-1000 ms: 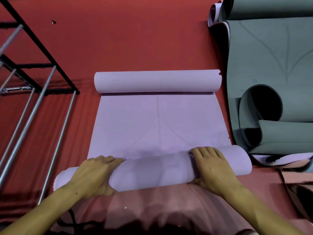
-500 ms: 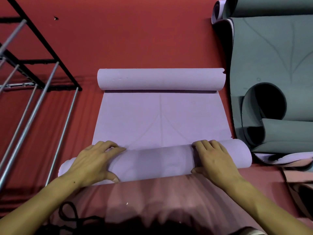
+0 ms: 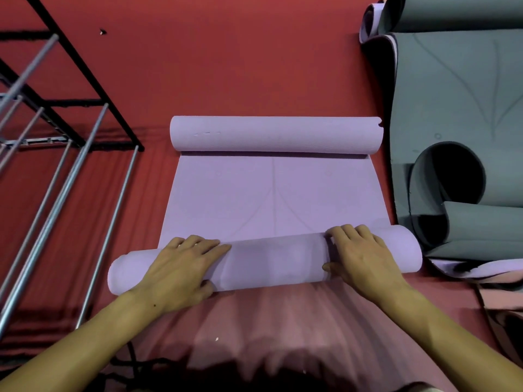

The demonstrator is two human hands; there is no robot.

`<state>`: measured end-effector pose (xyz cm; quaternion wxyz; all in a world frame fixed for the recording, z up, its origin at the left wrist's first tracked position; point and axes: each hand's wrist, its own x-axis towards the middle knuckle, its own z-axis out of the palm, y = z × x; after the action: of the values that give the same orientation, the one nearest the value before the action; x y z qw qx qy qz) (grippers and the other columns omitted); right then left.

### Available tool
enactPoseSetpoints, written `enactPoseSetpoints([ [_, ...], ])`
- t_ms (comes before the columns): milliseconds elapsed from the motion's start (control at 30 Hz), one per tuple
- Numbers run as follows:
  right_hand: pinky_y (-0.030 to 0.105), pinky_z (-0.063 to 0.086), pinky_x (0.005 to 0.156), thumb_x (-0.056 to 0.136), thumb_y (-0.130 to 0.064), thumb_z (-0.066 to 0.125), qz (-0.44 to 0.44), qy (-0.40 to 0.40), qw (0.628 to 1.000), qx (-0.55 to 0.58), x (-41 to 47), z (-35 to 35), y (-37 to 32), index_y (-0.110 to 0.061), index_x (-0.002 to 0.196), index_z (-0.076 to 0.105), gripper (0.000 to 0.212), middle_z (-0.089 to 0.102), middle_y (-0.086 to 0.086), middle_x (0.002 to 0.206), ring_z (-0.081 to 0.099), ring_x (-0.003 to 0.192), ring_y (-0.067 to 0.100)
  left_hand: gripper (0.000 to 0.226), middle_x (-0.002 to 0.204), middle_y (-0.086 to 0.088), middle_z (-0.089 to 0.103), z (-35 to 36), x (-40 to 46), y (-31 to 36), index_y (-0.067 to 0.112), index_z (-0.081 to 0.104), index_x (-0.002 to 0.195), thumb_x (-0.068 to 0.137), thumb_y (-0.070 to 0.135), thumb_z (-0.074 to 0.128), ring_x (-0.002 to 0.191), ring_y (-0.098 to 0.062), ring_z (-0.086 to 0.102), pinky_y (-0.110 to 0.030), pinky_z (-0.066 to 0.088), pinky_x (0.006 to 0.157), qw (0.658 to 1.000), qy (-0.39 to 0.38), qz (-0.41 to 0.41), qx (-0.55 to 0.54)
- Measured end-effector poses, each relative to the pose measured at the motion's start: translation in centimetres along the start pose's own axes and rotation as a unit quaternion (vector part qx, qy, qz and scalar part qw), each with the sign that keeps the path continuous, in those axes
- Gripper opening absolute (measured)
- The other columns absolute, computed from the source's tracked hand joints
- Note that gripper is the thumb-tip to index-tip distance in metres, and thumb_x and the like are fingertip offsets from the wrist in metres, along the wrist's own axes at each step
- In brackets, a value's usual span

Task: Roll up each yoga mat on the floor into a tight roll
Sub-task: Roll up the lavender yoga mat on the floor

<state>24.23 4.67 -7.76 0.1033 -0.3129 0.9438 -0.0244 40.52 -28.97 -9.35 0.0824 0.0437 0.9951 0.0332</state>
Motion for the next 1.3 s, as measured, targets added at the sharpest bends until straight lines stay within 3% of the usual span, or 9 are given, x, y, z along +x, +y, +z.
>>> enactPoseSetpoints([
  [100,0.038,0.047,0.091,0.088,-0.052,0.073,0.004,-0.008,1.0,0.003,0.5,-0.1,0.3,-0.031,0.134,0.056,0.054,0.057,-0.008,0.131,0.047,0.114,0.024,0.079,0.133,0.003,0.064,0.5,0.7,0.6,0.026,0.061,0.142,0.078,0.074,0.059,0.12,-0.027,0.059,-0.045,0.05,0.093,0.999,0.038,-0.007,0.005],
  [200,0.04,0.052,0.082,0.084,-0.052,0.078,0.003,0.008,1.0,-0.018,1.0,0.3,0.8,-0.03,0.131,0.066,0.054,0.059,-0.002,0.127,0.044,0.104,0.028,0.077,0.122,0.003,0.06,0.7,1.4,0.8,0.027,0.063,0.138,0.082,0.08,0.052,0.107,-0.025,0.058,-0.041,0.049,0.085,0.999,0.048,-0.023,0.0],
  [367,0.038,0.052,0.079,0.092,-0.052,0.065,-0.011,0.038,0.999,0.0,0.8,0.2,0.6,-0.028,0.137,0.058,0.051,0.06,-0.006,0.131,0.049,0.112,0.024,0.071,0.119,0.012,0.061,0.1,2.6,0.4,0.037,0.055,0.142,0.086,0.078,0.04,0.105,-0.02,0.059,-0.039,0.047,0.082,0.998,0.016,-0.06,-0.002],
  [467,0.042,0.057,0.087,0.083,-0.065,0.07,-0.028,0.032,0.999,0.007,0.7,0.3,0.8,-0.027,0.14,0.057,0.07,0.058,-0.005,0.14,0.051,0.122,0.026,0.064,0.123,0.015,0.061,-0.2,3.3,0.3,0.041,0.048,0.14,0.087,0.076,0.041,0.111,-0.018,0.057,-0.039,0.046,0.087,0.997,-0.008,-0.077,-0.015],
  [533,0.044,0.055,0.09,0.076,-0.067,0.077,-0.026,0.014,0.999,-0.019,0.9,0.6,0.9,-0.027,0.143,0.056,0.081,0.057,-0.001,0.143,0.051,0.124,0.029,0.062,0.126,0.013,0.059,-0.2,3.5,0.0,0.04,0.053,0.137,0.087,0.076,0.043,0.112,-0.019,0.057,-0.041,0.047,0.087,0.996,-0.001,-0.08,-0.029],
  [733,0.042,0.053,0.085,0.079,-0.063,0.076,-0.019,0.03,0.999,-0.034,1.4,0.7,1.4,-0.03,0.144,0.056,0.075,0.054,0.003,0.134,0.049,0.113,0.029,0.061,0.114,0.006,0.059,-0.4,3.9,0.2,0.027,0.069,0.122,0.087,0.068,0.04,0.096,-0.023,0.056,-0.039,0.045,0.077,0.998,0.02,-0.052,0.005],
  [900,0.043,0.047,0.107,0.09,-0.055,0.067,-0.023,0.053,0.998,-0.011,1.5,1.4,1.1,-0.018,0.141,0.055,0.065,0.056,0.004,0.145,0.05,0.127,0.029,0.068,0.12,0.014,0.061,-0.7,3.5,0.8,0.034,0.057,0.133,0.083,0.077,0.041,0.108,-0.018,0.056,-0.038,0.044,0.086,0.995,0.018,-0.091,-0.038],
  [1000,0.047,0.043,0.11,0.092,-0.06,0.058,-0.016,0.057,0.998,-0.021,1.9,1.1,1.2,-0.022,0.142,0.055,0.063,0.053,0.005,0.149,0.048,0.132,0.034,0.075,0.123,0.018,0.062,-0.9,3.5,1.5,0.035,0.058,0.131,0.076,0.084,0.046,0.11,-0.016,0.057,-0.039,0.044,0.09,0.993,0.031,-0.107,-0.027],
  [1300,0.048,0.035,0.117,0.086,-0.088,0.034,-0.01,0.041,0.998,-0.048,2.8,1.0,1.0,-0.023,0.156,0.042,0.096,0.05,0.006,0.153,0.044,0.136,0.033,0.098,0.123,-0.003,0.058,0.0,3.9,1.2,0.026,0.052,0.147,0.067,0.083,0.052,0.102,-0.03,0.056,-0.047,0.046,0.085,0.992,0.026,-0.101,0.065],
])
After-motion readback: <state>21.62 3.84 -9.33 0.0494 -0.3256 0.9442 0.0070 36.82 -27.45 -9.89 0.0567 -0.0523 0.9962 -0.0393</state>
